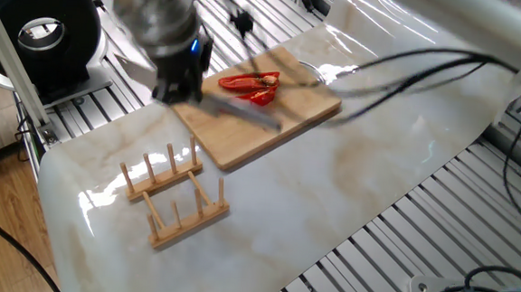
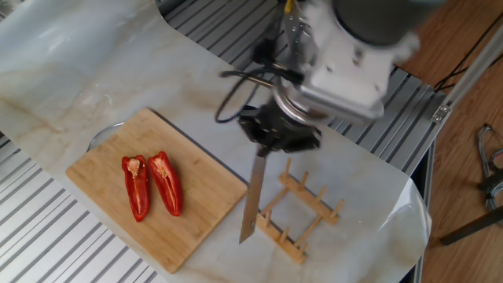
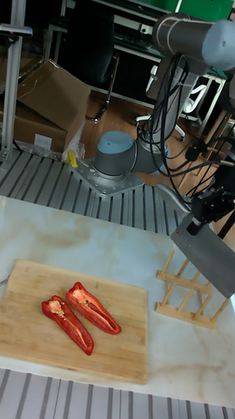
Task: Chop the chili peppers
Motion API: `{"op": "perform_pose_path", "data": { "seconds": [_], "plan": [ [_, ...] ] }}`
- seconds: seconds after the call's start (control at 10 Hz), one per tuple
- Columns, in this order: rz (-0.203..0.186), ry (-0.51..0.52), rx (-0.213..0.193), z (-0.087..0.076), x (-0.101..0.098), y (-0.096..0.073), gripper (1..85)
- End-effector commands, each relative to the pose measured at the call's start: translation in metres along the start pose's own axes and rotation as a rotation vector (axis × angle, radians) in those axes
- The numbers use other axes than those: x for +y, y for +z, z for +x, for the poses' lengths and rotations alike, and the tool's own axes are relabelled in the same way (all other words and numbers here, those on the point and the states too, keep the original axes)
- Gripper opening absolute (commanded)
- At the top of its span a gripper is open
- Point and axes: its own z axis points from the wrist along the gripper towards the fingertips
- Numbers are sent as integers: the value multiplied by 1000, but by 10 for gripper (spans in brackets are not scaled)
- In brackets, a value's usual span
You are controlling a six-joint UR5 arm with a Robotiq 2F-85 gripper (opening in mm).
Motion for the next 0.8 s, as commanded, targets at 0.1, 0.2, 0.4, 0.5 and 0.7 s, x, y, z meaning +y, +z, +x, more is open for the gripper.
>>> {"op": "perform_pose_path", "data": {
  "seconds": [0.1, 0.2, 0.4, 0.5, 0.7],
  "plan": [
    [-16, -243, -11, 21, -43, 3, 13],
    [0, -254, -1, 27, -58, 5, 13],
    [-52, -330, 5, 31, -73, 18, 13],
    [-70, -368, -5, 28, -76, 29, 13],
    [-111, -399, -54, 19, -72, 53, 13]
  ]
}}
